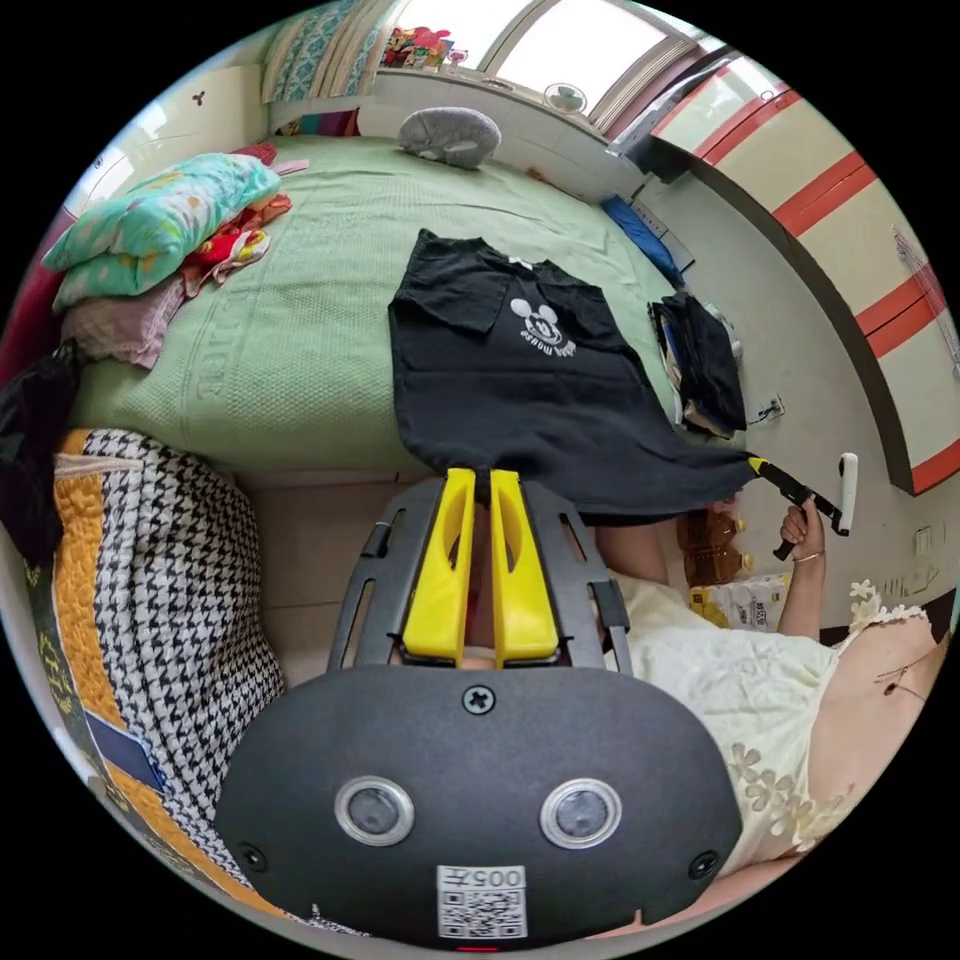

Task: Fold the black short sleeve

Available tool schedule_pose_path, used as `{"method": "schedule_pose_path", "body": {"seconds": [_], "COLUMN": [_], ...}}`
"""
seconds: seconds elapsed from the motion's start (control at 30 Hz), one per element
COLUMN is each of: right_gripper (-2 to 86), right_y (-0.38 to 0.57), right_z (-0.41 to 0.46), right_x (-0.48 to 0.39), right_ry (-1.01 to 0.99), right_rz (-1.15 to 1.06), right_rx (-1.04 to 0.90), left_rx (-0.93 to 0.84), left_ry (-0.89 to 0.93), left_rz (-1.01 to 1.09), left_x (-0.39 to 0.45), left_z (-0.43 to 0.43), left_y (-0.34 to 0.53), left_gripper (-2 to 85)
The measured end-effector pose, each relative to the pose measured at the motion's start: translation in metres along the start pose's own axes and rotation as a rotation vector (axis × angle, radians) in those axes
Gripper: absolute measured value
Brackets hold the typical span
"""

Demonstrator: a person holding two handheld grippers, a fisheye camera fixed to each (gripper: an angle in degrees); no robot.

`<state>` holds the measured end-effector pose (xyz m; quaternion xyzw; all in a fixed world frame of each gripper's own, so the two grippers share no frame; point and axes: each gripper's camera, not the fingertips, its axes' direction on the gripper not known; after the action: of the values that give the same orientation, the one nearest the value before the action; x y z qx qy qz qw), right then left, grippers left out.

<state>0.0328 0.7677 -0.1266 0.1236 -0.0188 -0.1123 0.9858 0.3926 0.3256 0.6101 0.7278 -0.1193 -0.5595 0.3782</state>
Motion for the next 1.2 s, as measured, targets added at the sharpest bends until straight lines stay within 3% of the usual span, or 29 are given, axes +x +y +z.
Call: {"method": "schedule_pose_path", "body": {"seconds": [0.3,0.47,0.53,0.6,0.7,0.9,1.07,1.2], "right_gripper": [-1.3,-0.1,1.9,2.6,3.8,7.2,7.0,6.7], "right_y": [-0.192,-0.325,-0.365,-0.374,-0.366,-0.301,-0.261,-0.245], "right_z": [0.046,0.133,0.181,0.198,0.208,0.217,0.211,0.231], "right_x": [0.001,0.006,0.023,0.030,0.025,0.024,0.026,0.027], "right_ry": [0.061,0.065,0.028,0.024,-0.012,0.137,0.068,0.162], "right_rz": [-0.027,0.063,0.210,0.267,0.155,-0.101,-0.149,-0.150], "right_rx": [0.082,-0.016,-0.106,-0.107,-0.066,-0.138,-0.143,-0.207], "left_rx": [-0.059,-0.066,-0.074,-0.059,-0.023,-0.064,-0.076,-0.131], "left_ry": [-0.051,-0.030,-0.027,0.039,0.095,-0.024,-0.059,-0.184], "left_rz": [0.068,-0.058,-0.171,-0.229,-0.201,0.017,0.091,0.090], "left_x": [-0.020,-0.057,-0.080,-0.092,-0.091,-0.046,-0.006,0.006], "left_z": [0.041,0.103,0.142,0.164,0.189,0.226,0.255,0.295], "left_y": [-0.206,-0.334,-0.372,-0.381,-0.377,-0.318,-0.273,-0.261], "left_gripper": [4.1,5.8,8.2,9.0,9.4,10.6,10.4,8.3]}}
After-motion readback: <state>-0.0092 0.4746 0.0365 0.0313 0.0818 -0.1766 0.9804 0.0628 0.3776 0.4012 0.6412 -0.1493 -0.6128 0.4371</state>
